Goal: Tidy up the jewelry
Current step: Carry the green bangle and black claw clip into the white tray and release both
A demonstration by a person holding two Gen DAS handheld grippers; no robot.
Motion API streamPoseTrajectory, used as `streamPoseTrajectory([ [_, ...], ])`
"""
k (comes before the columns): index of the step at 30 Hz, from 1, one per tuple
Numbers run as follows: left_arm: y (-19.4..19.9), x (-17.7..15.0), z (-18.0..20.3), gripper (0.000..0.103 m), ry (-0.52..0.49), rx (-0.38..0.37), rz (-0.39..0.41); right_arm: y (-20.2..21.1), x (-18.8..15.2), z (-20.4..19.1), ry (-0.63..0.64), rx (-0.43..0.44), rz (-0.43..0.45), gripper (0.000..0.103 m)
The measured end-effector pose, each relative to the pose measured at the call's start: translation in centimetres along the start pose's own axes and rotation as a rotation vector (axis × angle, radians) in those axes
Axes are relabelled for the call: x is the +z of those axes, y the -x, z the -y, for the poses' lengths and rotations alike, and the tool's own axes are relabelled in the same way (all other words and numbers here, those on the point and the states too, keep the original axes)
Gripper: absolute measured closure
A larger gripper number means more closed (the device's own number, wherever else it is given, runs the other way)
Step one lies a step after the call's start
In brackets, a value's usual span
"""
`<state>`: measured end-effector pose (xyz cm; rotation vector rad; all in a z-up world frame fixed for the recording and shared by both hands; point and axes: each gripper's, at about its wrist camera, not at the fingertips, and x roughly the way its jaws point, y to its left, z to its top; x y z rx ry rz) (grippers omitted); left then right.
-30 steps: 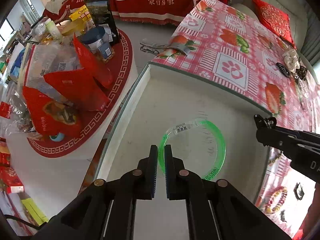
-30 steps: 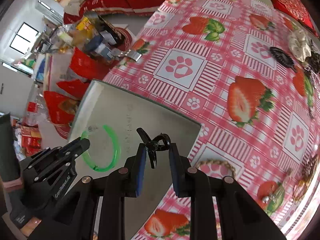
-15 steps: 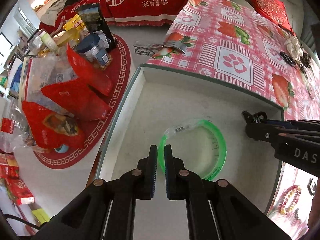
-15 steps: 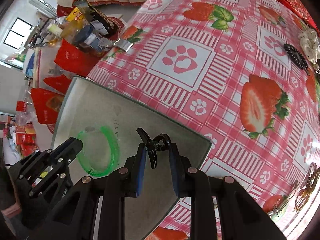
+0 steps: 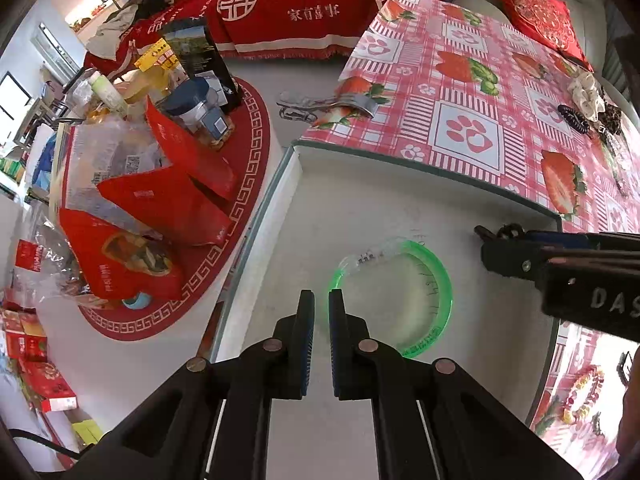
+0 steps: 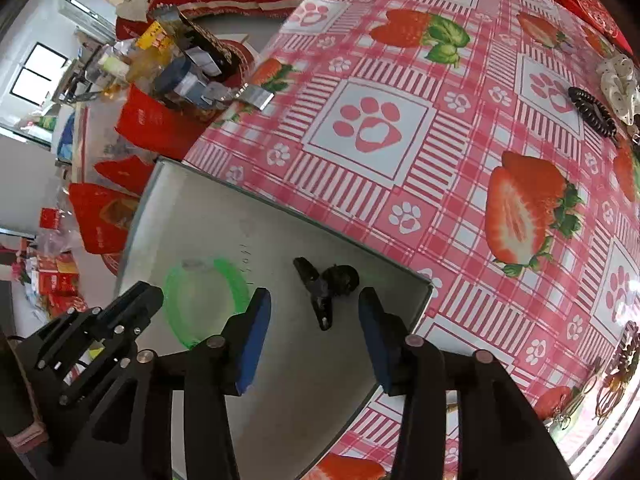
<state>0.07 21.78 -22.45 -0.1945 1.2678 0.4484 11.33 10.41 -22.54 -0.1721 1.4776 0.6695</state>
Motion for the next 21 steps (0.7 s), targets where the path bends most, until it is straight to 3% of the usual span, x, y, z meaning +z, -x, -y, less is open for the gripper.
streamPoseTrajectory([
  [21,0.6,-0.6,-0.1,0.089,0.007,0.004,-0.043,5.6,-2.8,1.5,-0.088,0.027,0.060,0.049],
])
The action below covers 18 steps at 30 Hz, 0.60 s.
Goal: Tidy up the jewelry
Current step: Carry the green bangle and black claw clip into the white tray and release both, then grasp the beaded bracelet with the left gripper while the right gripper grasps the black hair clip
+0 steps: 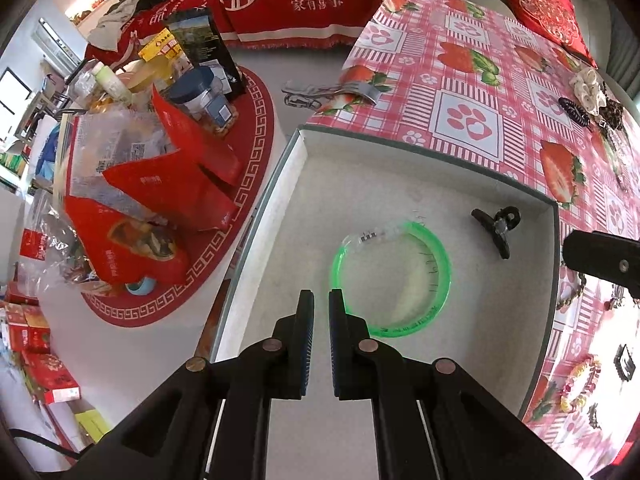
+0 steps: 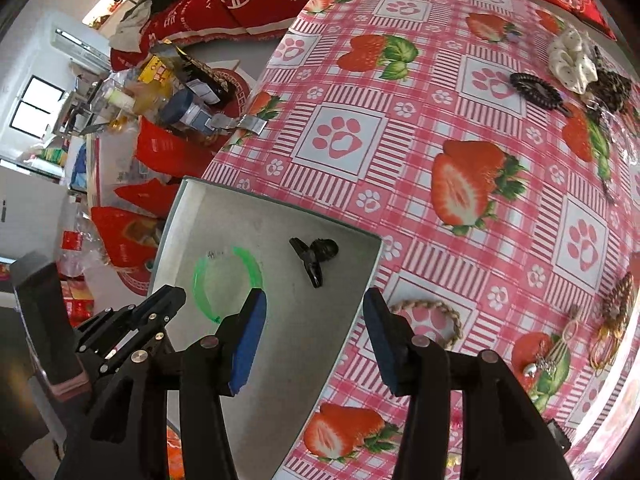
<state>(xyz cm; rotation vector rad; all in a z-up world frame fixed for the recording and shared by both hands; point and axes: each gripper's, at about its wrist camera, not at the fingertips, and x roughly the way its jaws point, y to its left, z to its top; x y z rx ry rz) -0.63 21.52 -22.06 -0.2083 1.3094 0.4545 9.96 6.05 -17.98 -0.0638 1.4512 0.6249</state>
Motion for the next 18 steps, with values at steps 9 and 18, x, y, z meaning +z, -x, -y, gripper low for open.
streamPoseTrajectory([
  [9,1.0,0.0,-0.3,0.000,0.012,0.015,0.040,1.4,-1.6,0.7,-0.014,-0.016,0.019,0.042],
  [18,3.2,-0.6,2.1,0.000,-0.111,-0.013,0.026,2.5,-3.8,2.3,-0.055,-0.031,0.033,0.022],
])
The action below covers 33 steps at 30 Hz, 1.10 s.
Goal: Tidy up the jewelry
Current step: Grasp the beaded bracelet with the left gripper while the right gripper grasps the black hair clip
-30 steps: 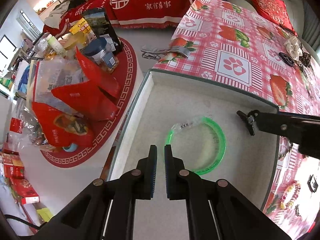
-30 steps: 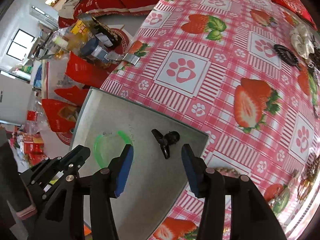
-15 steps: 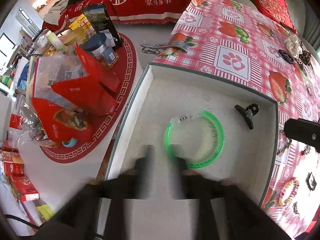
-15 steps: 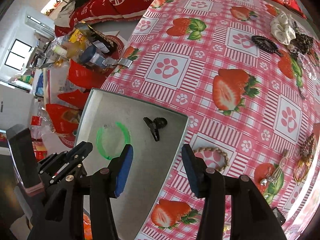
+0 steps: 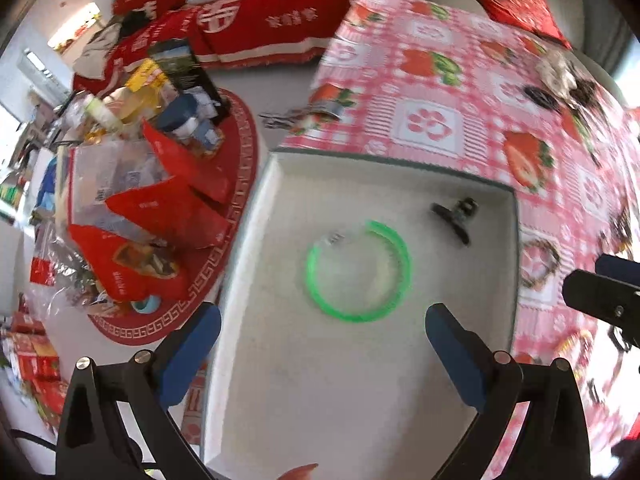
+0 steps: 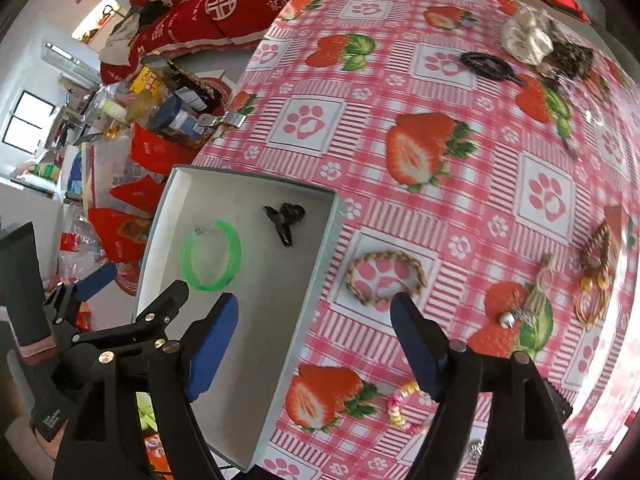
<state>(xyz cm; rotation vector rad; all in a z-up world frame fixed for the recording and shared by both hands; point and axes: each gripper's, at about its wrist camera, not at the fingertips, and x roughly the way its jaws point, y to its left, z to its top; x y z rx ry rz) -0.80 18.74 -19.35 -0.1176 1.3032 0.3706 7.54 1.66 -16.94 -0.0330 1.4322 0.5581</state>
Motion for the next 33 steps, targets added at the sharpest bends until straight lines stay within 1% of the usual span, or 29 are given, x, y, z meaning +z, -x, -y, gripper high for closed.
streamPoseTrajectory([
  [3,0.5,-0.1,1.2,0.000,-0.027,-0.015,-0.006,0.4,-0.9,1.2,-0.030,-0.012,0.007,0.021],
  [4,0.7,-0.1,1.8,0.000,-0.043,-0.017,0.001,0.7,-1.4,1.9,-0.045,-0.013,0.014,0.019],
  [5,0.9,0.0,2.2,0.000,-0.054,-0.019,0.007,1.0,-1.8,2.7,-0.060,-0.014,0.016,0.007],
  [6,1.1,0.0,2.7,0.000,-0.065,-0.022,0.014,1.1,-2.0,3.2,-0.071,-0.016,0.019,0.000],
  [8,1.7,0.3,3.9,0.000,-0.091,-0.034,0.028,1.9,-2.9,4.8,-0.103,-0.033,0.034,0.000],
  [12,2.4,1.3,5.9,0.000,-0.119,-0.054,0.053,3.3,-4.0,8.6,-0.166,-0.092,0.031,0.000],
  [18,2.5,2.6,9.1,0.000,-0.155,-0.110,0.037,5.0,-5.2,14.2,-0.256,-0.173,0.028,0.000],
  [24,2.7,2.1,13.0,0.000,-0.238,-0.154,0.025,5.5,-7.0,18.0,-0.308,-0.226,0.009,0.000],
  [30,2.2,1.9,16.2,0.000,-0.304,-0.181,0.014,5.4,-8.7,20.1,-0.310,-0.256,-0.017,0.000],
  [33,1.9,1.6,17.7,0.000,-0.335,-0.204,-0.002,5.4,-9.3,20.9,-0.311,-0.253,-0.023,0.000],
])
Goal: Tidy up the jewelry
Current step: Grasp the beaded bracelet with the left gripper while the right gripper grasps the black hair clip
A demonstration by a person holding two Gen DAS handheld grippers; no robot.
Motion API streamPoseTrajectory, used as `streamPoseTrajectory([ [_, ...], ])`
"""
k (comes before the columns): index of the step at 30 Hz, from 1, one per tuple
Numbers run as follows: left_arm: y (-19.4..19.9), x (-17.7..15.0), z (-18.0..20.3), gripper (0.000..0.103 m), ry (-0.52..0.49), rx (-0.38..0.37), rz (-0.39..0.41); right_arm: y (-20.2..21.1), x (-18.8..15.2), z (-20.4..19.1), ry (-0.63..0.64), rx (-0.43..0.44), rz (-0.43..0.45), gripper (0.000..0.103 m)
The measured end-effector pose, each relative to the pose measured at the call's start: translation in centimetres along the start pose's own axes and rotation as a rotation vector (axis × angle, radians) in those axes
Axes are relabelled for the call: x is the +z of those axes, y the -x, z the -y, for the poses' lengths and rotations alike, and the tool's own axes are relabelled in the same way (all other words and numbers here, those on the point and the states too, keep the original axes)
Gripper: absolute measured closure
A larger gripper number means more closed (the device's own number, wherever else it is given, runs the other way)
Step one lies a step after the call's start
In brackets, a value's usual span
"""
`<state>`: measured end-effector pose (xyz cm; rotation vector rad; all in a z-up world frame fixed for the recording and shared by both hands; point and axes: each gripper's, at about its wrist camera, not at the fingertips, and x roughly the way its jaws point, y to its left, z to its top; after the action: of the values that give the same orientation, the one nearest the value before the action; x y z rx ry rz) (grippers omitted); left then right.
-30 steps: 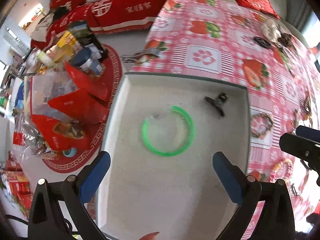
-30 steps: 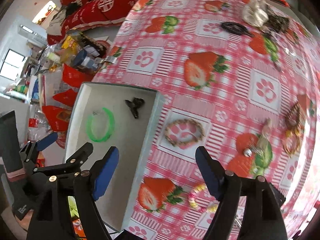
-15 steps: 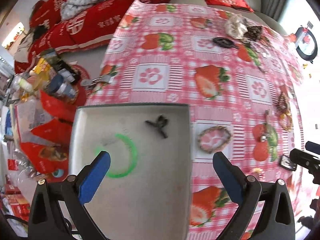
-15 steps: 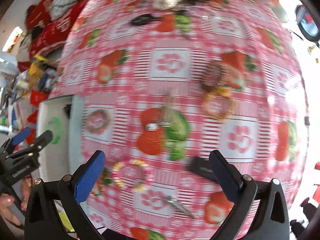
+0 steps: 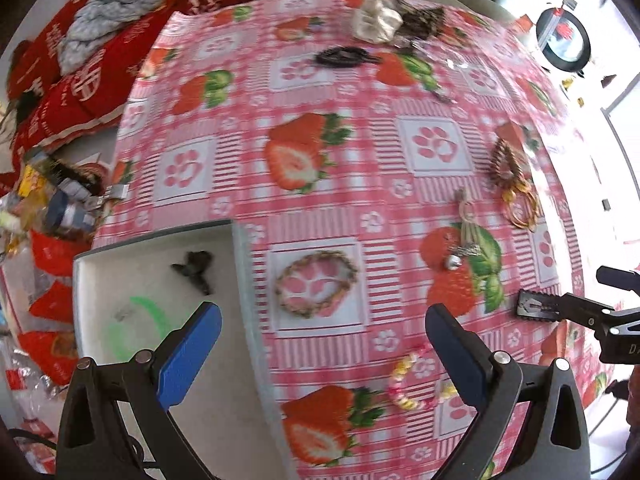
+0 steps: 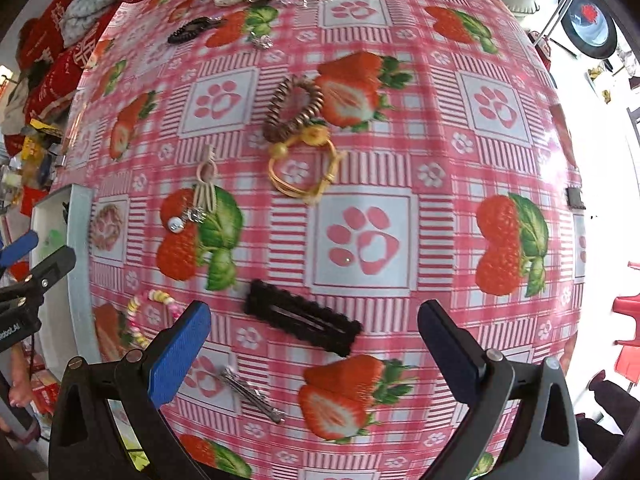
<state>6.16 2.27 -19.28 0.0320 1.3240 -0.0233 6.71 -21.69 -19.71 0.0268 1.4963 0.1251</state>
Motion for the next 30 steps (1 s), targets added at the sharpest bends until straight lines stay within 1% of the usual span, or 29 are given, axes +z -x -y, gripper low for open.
streamPoseTrajectory([
  [3,-0.5,-0.4,1.3,0.000,-0.038,-0.024,-0.014,-0.1,-0.6,0.7,0.024,0.009,-0.003,0.000],
  [6,-1.1,-1.1,2.7,0.000,-0.090,-0.033,-0.034,-0.2,-1.3,0.7,0.091,0.004,-0.005,0.000],
  [7,-1.3,-1.4,3.1,0.002,-0.105,-0.032,-0.038,-0.3,-1.6,0.7,0.112,0.001,-0.006,0.000],
  [8,-1.5,-1.7,3.5,0.010,-0.118,-0.024,-0.042,-0.4,-1.7,0.6,0.136,0.000,-0.007,0.000],
  [9,-1.8,-1.9,3.8,0.011,-0.131,-0.017,-0.055,-0.5,-1.8,0.6,0.162,-0.001,-0.010,0.000],
  [12,-2.7,-2.7,4.5,0.011,-0.141,-0.017,-0.089,-1.0,-2.0,0.3,0.221,-0.018,-0.016,0.000],
  [17,-3.7,-3.4,5.6,0.011,-0.167,-0.032,-0.113,-2.0,-2.4,-0.7,0.328,-0.041,-0.017,0.000],
  [18,-4.0,-3.4,5.7,0.014,-0.171,-0.032,-0.120,-2.4,-2.4,-0.9,0.351,-0.045,-0.021,0.000],
  [19,-4.2,-3.6,6.0,0.023,-0.174,-0.029,-0.129,-2.6,-2.4,-1.1,0.367,-0.051,-0.022,0.001],
  [20,-4.6,-3.8,6.1,0.028,-0.176,-0.030,-0.142,-2.8,-2.4,-1.3,0.391,-0.062,-0.021,0.001],
  [22,-5.2,-4.0,6.2,0.028,-0.168,-0.030,-0.159,-3.2,-2.4,-1.8,0.428,-0.076,-0.019,0.003],
  [24,-5.2,-4.2,6.2,0.028,-0.162,-0.039,-0.149,-3.6,-2.5,-2.0,0.457,-0.084,-0.018,0.010],
  [26,-5.3,-4.4,6.3,0.028,-0.167,-0.041,-0.147,-3.9,-2.5,-2.2,0.477,-0.088,-0.022,0.011],
  [27,-5.3,-4.3,6.1,0.028,-0.171,-0.043,-0.149,-4.2,-2.4,-2.2,0.484,-0.084,-0.027,0.014],
  [30,-5.2,-4.1,5.8,0.027,-0.180,-0.050,-0.151,-4.6,-2.5,-2.5,0.521,-0.098,-0.012,0.015],
])
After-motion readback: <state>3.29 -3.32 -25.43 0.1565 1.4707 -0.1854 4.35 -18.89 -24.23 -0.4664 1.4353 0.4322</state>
